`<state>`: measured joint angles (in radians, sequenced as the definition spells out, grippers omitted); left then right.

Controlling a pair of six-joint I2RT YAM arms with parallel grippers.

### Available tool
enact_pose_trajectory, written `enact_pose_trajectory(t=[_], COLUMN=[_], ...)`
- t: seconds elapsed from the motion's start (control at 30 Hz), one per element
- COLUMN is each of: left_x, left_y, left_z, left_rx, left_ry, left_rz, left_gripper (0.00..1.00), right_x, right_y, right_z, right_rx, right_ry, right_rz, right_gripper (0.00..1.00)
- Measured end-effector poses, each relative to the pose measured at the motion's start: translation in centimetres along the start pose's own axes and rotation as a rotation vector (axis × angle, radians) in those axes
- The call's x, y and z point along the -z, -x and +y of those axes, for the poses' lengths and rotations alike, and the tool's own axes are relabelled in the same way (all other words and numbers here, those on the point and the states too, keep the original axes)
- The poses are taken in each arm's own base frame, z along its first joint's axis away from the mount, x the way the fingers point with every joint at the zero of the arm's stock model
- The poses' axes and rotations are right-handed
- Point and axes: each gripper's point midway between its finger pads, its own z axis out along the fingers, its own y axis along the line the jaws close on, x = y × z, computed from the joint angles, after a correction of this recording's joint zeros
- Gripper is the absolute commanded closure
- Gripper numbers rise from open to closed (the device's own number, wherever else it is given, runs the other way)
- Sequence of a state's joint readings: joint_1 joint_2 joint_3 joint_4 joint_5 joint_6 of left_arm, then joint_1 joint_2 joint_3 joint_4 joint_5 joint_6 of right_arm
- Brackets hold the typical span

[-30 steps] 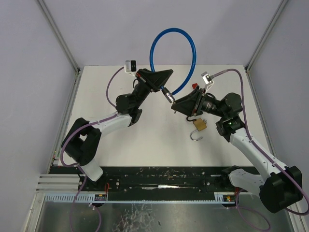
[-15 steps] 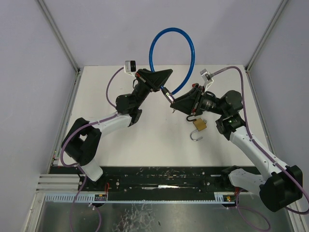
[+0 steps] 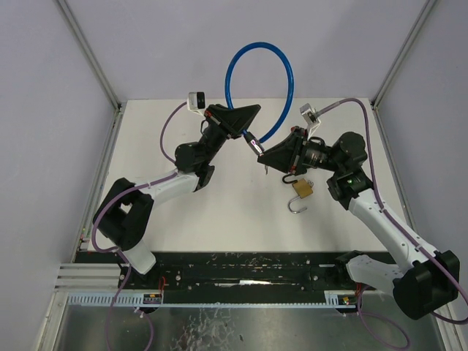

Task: Lock with the key
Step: Lock the lock.

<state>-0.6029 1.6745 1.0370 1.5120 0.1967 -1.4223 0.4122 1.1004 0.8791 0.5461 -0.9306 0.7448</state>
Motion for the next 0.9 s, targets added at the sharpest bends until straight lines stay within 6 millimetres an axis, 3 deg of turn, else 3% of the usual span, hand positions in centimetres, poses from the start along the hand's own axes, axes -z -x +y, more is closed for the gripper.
enact_pose_trajectory(t=[0.17, 0.57, 0.9], left_x=[0.3, 1.4, 2.9], left_y=[0.2, 0.7, 1.7], left_z=[0.4, 1.6, 3.9], left_rx=[-0.001, -0.010, -0.035], left_ry=[0.012, 0.047, 0.128], left_rz=[-0.010, -0.034, -0.098], left_gripper=[1.00, 1.00, 1.00], right_x=[0.0, 0.2, 0.3], right_y=[0.2, -0.4, -0.2], right_z=[-0.1, -2.3, -4.6], right_rx=[0.046, 0.160, 0.418], right_ry=[-0.011, -0.106, -0.211], right_rz=[0.022, 0.112, 0.252], right_gripper=[1.00, 1.00, 1.00])
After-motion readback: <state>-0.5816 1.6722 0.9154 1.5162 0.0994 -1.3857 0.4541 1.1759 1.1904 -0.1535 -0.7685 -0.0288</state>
